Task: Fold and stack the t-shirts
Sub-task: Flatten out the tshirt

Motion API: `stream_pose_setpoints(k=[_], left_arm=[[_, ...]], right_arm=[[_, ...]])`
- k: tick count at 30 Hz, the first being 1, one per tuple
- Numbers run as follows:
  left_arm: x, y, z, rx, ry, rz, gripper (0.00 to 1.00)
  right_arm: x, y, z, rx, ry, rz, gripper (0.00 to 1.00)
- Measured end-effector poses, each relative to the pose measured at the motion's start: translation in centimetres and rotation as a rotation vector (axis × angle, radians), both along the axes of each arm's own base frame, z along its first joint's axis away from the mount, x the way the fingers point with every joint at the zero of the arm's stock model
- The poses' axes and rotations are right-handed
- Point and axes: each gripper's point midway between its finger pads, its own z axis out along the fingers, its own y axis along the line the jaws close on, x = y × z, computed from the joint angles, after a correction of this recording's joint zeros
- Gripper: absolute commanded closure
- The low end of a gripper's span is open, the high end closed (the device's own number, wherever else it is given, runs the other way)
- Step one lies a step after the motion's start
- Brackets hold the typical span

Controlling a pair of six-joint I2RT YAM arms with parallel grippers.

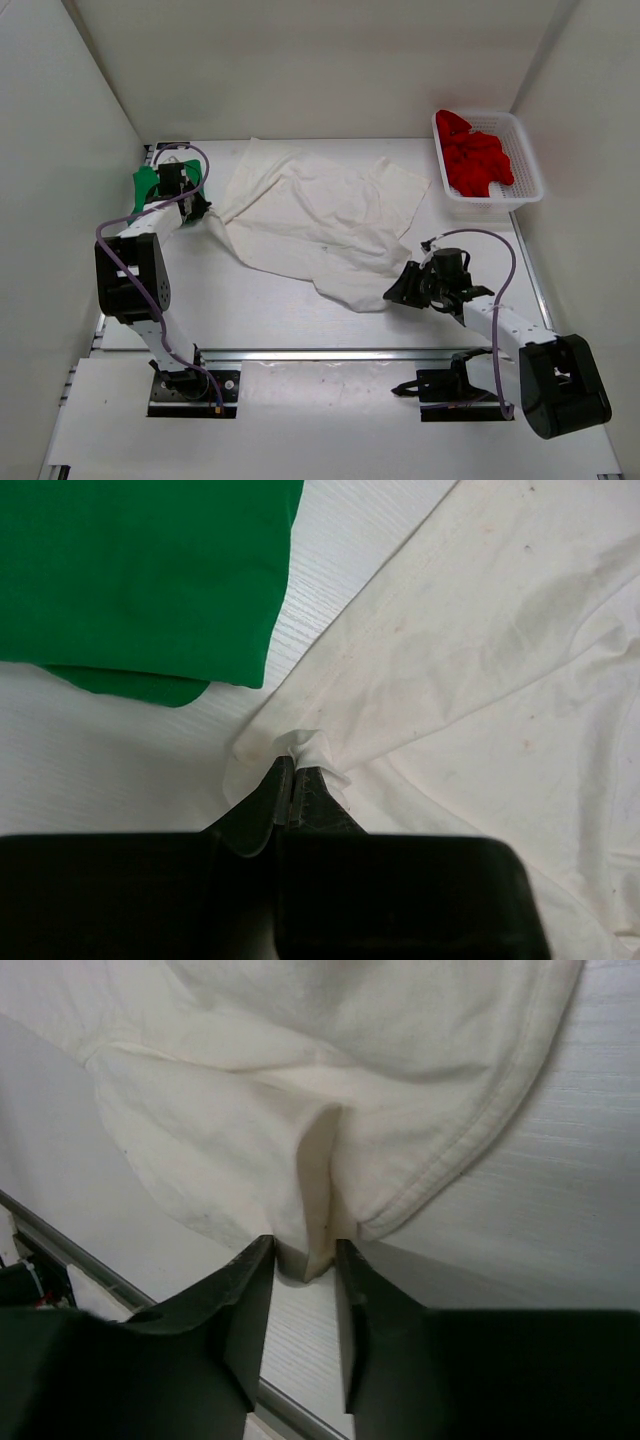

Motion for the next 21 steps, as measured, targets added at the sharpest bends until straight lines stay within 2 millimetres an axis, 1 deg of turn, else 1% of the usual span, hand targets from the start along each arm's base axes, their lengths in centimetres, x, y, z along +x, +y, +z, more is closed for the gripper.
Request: stream_pose_setpoints(k=[1, 3, 7, 9, 12, 17, 21], left_arm=[[0.0, 0.0, 0.0, 0.0, 0.0, 0.0, 1.0], [0.0, 0.0, 0.0, 0.0, -0.001, 0.0, 1.0], [0.0, 0.0, 0.0, 0.0, 0.0, -0.001, 1.0], [0.0, 0.0, 0.0, 0.0, 0.0, -0.001, 1.0], [0.0, 0.0, 0.0, 0.0, 0.0, -0.001, 1.0], [0.0, 0.0, 0.0, 0.0, 0.0, -0.001, 1.0], [0.0, 0.0, 0.0, 0.0, 0.0, -0.001, 1.0]], right_arm=[[0.0, 0.0, 0.0, -0.007, -0.002, 0.003, 0.65], [-0.2, 0.1, -0.1, -0.022, -0.007, 0.011, 0.61], [0.0, 0.0, 0.6, -0.025, -0.042, 0.008, 0.59], [0.2, -0.1, 0.6, -0.031, -0.048, 0.007, 0.59], [0.1, 0.0, 0.4, -0.04, -0.046, 0.015, 0.61], [-0.4, 1.1, 0.4, -0.015, -0.044, 0.057, 0.69], [-0.7, 1.3, 0.7, 0.013, -0.054, 0.06, 0.71]])
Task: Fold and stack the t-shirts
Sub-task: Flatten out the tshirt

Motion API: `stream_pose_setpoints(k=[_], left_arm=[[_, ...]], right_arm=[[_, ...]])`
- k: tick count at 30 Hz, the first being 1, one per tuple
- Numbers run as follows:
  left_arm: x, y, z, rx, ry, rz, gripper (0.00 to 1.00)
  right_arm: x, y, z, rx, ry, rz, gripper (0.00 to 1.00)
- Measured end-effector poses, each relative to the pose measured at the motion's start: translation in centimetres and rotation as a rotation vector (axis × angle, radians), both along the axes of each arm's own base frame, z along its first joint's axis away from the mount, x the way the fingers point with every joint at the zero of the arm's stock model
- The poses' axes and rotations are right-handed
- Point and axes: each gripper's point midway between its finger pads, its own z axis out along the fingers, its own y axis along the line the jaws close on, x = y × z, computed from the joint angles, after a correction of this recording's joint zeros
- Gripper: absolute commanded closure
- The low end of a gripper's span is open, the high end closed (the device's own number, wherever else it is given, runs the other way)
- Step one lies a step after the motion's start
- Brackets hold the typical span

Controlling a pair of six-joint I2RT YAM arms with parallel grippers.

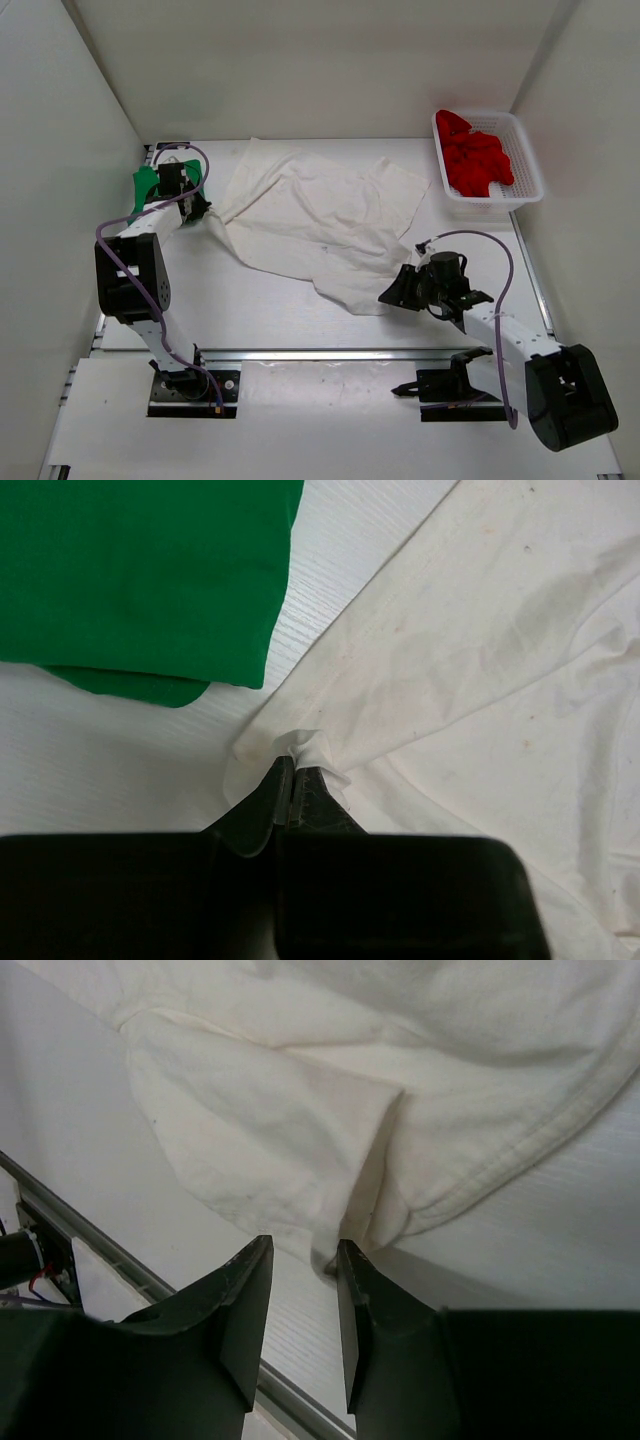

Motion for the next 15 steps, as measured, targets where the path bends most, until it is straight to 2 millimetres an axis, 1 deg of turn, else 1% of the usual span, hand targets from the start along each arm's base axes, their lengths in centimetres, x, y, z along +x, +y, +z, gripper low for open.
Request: stream_pose_setpoints(k=[1, 5, 8, 10, 11, 12, 14, 15], left_arm=[[0.0, 0.0, 0.0, 0.0, 0.0, 0.0, 1.0], [0.0, 0.0, -0.1, 0.0, 0.001, 0.0, 1.0], [-0.1, 0.0, -0.2, -0.001, 0.004, 0.0, 1.0], [-0.1, 0.0, -0.1, -0.001, 0.003, 0.0, 1.0], [-0.1, 0.0, -0.2, -0.001, 0.004, 0.0, 1.0], [-0.1, 0.0, -0.2, -0.001, 0.004, 0.0, 1.0], [-0.1, 0.0, -0.2, 0.0, 0.005, 0.0, 1.0], [-0.1, 0.0, -0.2, 0.0, 0.005, 0.0, 1.0]], right_arm=[[-0.2, 0.0, 0.0, 0.006, -0.002, 0.004, 0.71], [-1.0, 0.2, -0.2, 0.017, 0.015, 0.013, 0.65], [-1.5, 0.1, -0.6, 0.002, 0.041, 0.011, 0.68], [-1.8, 0.0, -0.9, -0.004, 0.06, 0.012, 0.77], [-1.9, 0.0, -1.0, -0.006, 0.067, 0.013, 0.77], [-2.1, 0.0, -1.2, -0.01, 0.078, 0.013, 0.76], [-2.5, 0.0, -1.5, -0.016, 0.096, 0.018, 0.7], [-2.6, 0.0, -1.6, -0.017, 0.104, 0.02, 0.65]])
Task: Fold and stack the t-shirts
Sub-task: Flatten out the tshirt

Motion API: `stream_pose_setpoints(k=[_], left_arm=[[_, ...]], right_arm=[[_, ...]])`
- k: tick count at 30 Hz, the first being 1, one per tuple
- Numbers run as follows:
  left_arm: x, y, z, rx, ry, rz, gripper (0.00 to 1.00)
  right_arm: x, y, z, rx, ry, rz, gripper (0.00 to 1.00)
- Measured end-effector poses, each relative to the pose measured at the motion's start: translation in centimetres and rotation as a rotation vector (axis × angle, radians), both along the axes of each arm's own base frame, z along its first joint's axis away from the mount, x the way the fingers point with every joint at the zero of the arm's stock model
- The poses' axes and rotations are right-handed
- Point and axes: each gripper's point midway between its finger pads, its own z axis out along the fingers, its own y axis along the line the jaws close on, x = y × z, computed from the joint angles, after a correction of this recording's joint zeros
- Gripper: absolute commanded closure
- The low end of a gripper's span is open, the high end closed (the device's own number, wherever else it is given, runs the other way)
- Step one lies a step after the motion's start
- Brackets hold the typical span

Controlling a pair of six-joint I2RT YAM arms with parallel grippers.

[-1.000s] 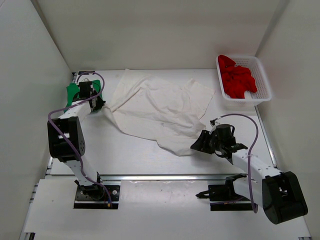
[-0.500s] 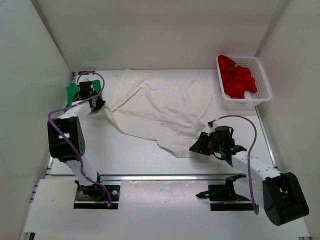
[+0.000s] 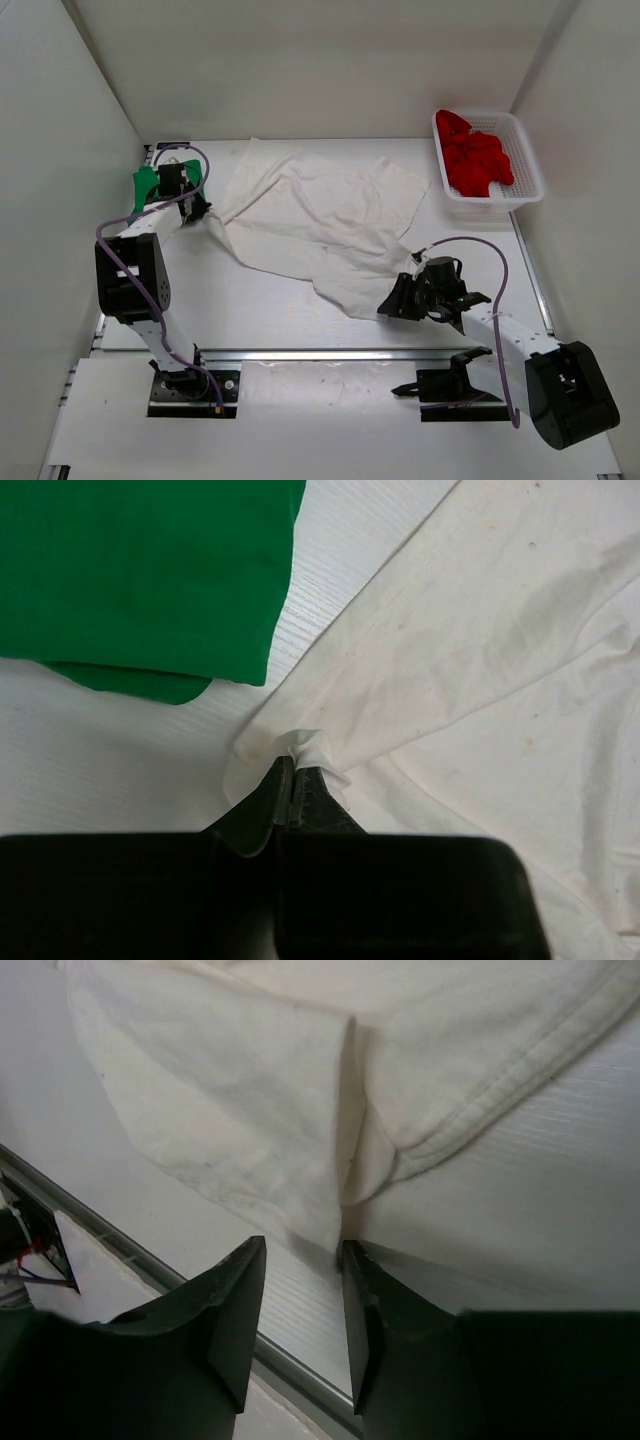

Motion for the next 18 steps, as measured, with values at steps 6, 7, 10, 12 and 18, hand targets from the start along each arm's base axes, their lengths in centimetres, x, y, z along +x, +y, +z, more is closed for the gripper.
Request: stream_pose_setpoints(k=[6, 7, 10, 12, 18], left_arm=[[-0.4, 0.0, -0.6, -0.002, 0.011, 0.001, 1.0], [-0.4, 0.0, -0.6, -0.002, 0.011, 0.001, 1.0], [-0.4, 0.0, -0.6, -0.002, 0.011, 0.001, 1.0], [-0.4, 0.0, -0.6, -0.002, 0.011, 0.001, 1.0], [-1.3, -1.3, -0.5, 0.004, 0.019, -0.028, 1.0]], right_arm=[[-0.6, 0.5, 0.2, 0.026, 0.022, 0.019, 0.73], [-0.7, 0.6, 0.2, 0.028, 0.023, 0.02, 0.76], [-1.1, 0.6, -0.2, 0.035, 0.034, 0.019, 0.92], [-1.2, 0.6, -0.5, 0.046, 0.04, 0.008, 1.0], [0.0, 0.8, 1.5, 0.042, -0.01, -0.005, 1.0]])
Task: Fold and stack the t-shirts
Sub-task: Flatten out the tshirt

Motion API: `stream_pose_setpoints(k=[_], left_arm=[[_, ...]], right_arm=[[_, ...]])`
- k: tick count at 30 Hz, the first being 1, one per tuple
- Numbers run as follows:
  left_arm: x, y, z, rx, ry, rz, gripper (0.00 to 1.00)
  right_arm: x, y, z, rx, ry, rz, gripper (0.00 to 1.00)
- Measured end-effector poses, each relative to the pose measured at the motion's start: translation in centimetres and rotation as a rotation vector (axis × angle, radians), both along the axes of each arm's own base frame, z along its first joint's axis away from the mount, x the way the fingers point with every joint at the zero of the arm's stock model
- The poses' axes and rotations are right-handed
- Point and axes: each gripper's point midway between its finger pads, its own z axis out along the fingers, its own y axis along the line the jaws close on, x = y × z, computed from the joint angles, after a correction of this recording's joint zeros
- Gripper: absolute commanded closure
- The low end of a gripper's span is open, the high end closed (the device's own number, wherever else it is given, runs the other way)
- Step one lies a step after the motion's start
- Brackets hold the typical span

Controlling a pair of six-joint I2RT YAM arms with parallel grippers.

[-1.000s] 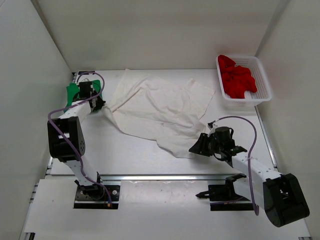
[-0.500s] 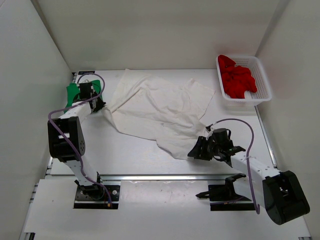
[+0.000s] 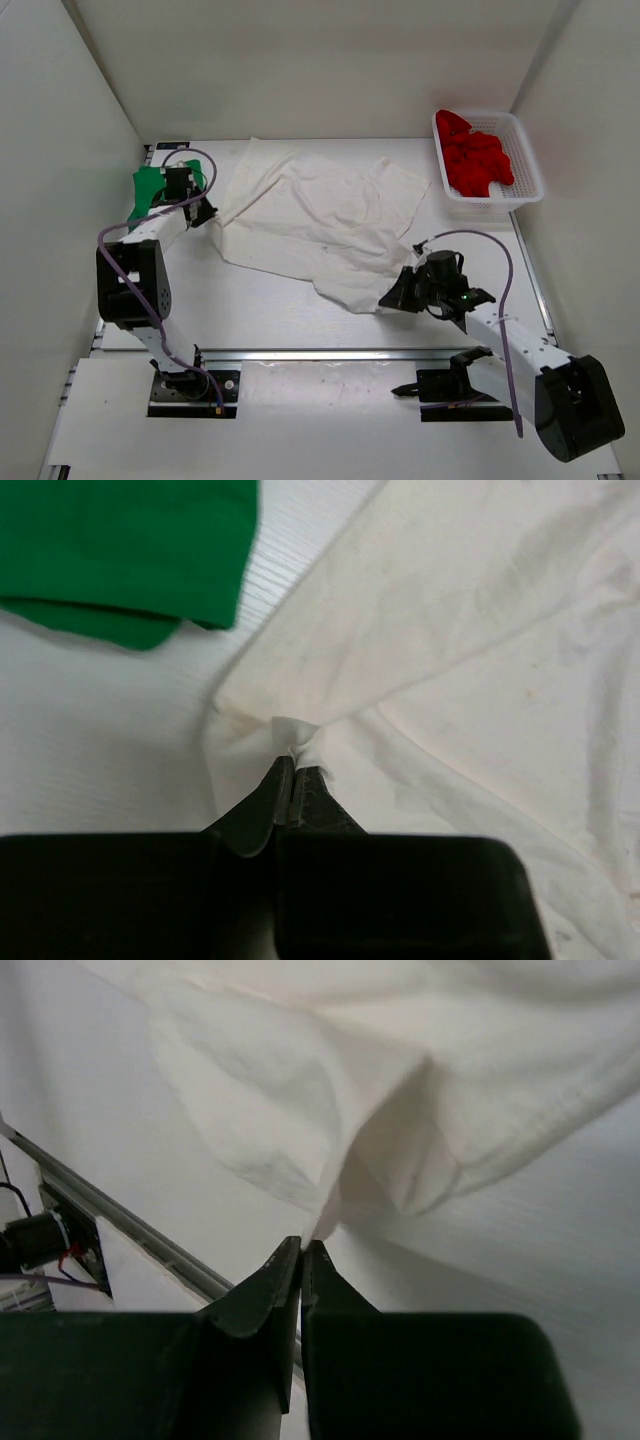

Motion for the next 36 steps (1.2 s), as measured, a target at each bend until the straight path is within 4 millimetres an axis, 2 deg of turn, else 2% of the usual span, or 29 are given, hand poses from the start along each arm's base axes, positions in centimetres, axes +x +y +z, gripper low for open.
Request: stream_pose_setpoints(k=[2, 5, 6, 7, 8, 10, 13, 15, 17, 21, 22, 23, 24, 25, 26, 28, 29, 30, 31, 33, 35, 36], left_arm=[[-0.6, -1.5, 1.1, 0.011, -0.006, -0.036, 1.0], [-1.5, -4.3, 4.7, -0.011, -0.051, -0.111, 1.0], [-1.8, -4.9, 6.6, -0.036, -0.077, -0.131, 1.0], [-1.9, -5.1, 8.5, -0.059, -0.108, -0.136, 1.0], [-1.9, -5.0, 11.1, -0.096, -0.157, -0.136, 1.0], [-1.9, -4.2, 15.8, -0.144, -0.258, -0.115, 1.0], [-2.8, -3.4, 24.5, -0.192, -0.436, -0.093, 1.0], [-3.8, -4.1, 30.1, -0.211, -0.549, -0.12, 1.0], [-5.3, -4.6, 36.3, -0.209, -0.661, -0.156, 1.0], [-8.6, -5.6, 46.6, -0.146, -0.857, -0.2, 1.0], [-9.7, -5.7, 48.5, -0.128, -0.907, -0.199, 1.0], [-10.5, -5.8, 49.5, -0.118, -0.936, -0.201, 1.0], [-11.0, -5.8, 49.9, -0.112, -0.949, -0.201, 1.0], [-11.3, -5.7, 50.1, -0.108, -0.952, -0.198, 1.0], [-11.2, -5.6, 49.9, -0.105, -0.95, -0.193, 1.0], [-9.4, -5.3, 47.8, -0.101, -0.913, -0.177, 1.0], [-7.9, -5.2, 45.7, -0.104, -0.863, -0.167, 1.0], [-6.1, -5.0, 43.1, -0.103, -0.808, -0.156, 1.0], [-4.2, -4.8, 40.0, -0.105, -0.735, -0.144, 1.0], [-0.1, -4.4, 33.1, -0.103, -0.571, -0.119, 1.0], [4.3, -4.2, 24.9, -0.109, -0.39, -0.101, 1.0], [5.9, -4.2, 21.6, -0.113, -0.322, -0.096, 1.0]], right_arm=[[1.9, 0.2, 3.6, -0.005, -0.085, -0.006, 1.0], [6.1, 0.1, 13.2, 0.01, -0.307, -0.042, 1.0], [7.4, -0.2, 17.7, 0.013, -0.402, -0.063, 1.0], [8.3, -0.5, 21.3, 0.011, -0.485, -0.079, 0.99], [9.1, -1.0, 26.2, 0.007, -0.593, -0.106, 1.0], [9.3, -1.5, 33.2, -0.005, -0.734, -0.138, 1.0], [8.3, -1.6, 42.5, -0.024, -0.912, -0.176, 1.0], [7.4, -1.8, 47.5, -0.03, -0.999, -0.209, 1.0], [6.3, -1.7, 51.3, -0.032, -1.062, -0.226, 1.0], [4.5, -1.4, 56.5, -0.027, -1.161, -0.258, 1.0], [4.3, -1.1, 57.3, -0.032, -1.186, -0.265, 1.0], [4.4, -0.8, 57.3, -0.061, -1.204, -0.27, 1.0], [5.2, -0.7, 56.9, -0.109, -1.217, -0.267, 1.0], [6.5, -1.6, 56.3, -0.164, -1.216, -0.289, 1.0], [8.3, -2.9, 56.0, -0.199, -1.211, -0.309, 1.0], [13.7, -8.1, 54.1, -0.303, -1.168, -0.408, 1.0], [16.2, -10.1, 51.9, -0.337, -1.119, -0.43, 1.0], [18.6, -11.8, 49.0, -0.367, -1.051, -0.439, 1.0], [20.4, -12.3, 45.9, -0.365, -0.98, -0.41, 1.0], [24.6, -12.4, 39.4, -0.349, -0.825, -0.333, 1.0], [29.0, -11.8, 33.3, -0.328, -0.68, -0.261, 1.0], [31.1, -11.6, 30.8, -0.323, -0.621, -0.236, 1.0]])
